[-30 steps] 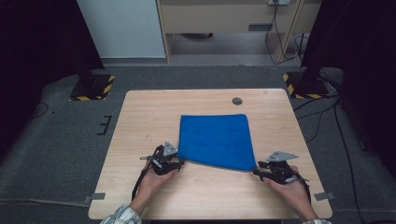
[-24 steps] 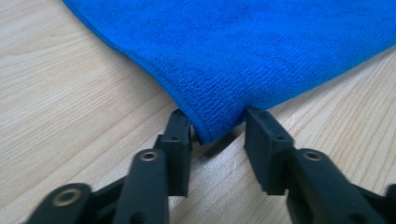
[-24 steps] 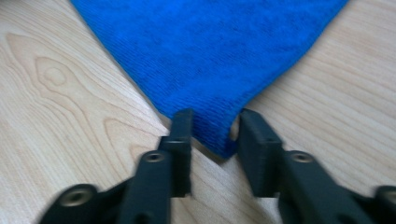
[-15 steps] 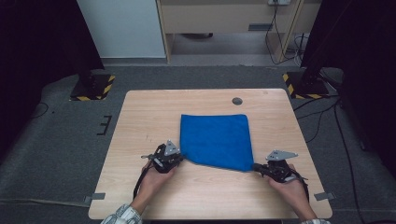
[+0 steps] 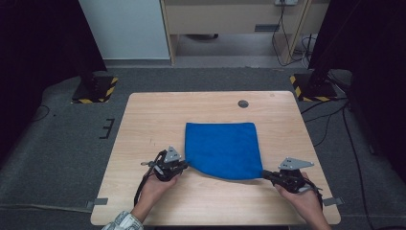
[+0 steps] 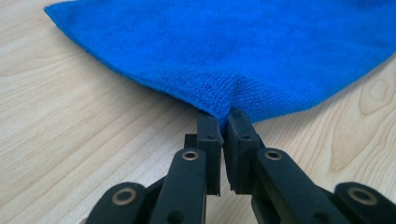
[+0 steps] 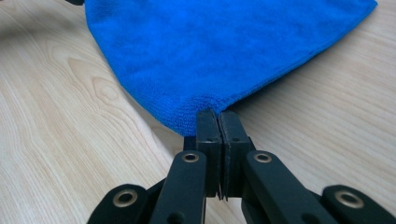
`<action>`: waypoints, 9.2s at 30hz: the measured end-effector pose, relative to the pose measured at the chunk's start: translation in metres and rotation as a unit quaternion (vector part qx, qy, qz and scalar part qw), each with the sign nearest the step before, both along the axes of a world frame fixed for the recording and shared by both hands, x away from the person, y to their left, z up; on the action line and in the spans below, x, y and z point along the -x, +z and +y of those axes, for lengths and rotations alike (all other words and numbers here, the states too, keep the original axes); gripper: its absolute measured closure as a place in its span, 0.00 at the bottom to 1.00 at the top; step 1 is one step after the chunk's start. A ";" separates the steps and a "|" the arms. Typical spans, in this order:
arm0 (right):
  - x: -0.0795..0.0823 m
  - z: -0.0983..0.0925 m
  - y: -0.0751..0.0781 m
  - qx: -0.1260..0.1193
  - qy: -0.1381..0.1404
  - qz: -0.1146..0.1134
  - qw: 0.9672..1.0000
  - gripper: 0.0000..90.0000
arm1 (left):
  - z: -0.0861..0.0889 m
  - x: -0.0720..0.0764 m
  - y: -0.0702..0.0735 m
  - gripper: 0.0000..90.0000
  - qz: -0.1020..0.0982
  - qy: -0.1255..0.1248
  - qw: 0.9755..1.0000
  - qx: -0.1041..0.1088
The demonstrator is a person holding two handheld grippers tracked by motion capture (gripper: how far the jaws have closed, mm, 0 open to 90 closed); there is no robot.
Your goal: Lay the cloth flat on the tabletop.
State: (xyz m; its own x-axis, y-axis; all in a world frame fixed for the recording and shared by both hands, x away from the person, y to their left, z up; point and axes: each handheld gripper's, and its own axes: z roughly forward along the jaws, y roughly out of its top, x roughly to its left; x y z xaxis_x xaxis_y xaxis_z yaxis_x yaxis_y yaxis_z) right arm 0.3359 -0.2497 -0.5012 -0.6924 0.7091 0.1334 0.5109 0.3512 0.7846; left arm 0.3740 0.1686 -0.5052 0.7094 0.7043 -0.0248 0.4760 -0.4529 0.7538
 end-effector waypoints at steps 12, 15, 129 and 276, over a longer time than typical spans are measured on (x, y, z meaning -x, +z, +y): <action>-0.066 -0.009 -0.016 -0.005 -0.066 0.030 0.997 0.98 | -0.023 -0.067 0.003 0.93 0.027 0.024 0.999 -0.010; -0.085 -0.006 -0.022 0.015 -0.075 0.034 0.997 0.98 | -0.025 -0.088 -0.002 0.92 0.041 0.034 0.999 -0.011; -0.005 0.016 -0.012 0.034 -0.021 0.041 0.998 0.94 | -0.004 0.025 -0.004 0.96 0.021 -0.025 0.999 -0.018; 0.016 0.271 -0.008 0.061 0.179 -0.001 0.982 0.95 | 0.047 -0.081 0.024 0.23 -0.014 0.096 0.995 -0.006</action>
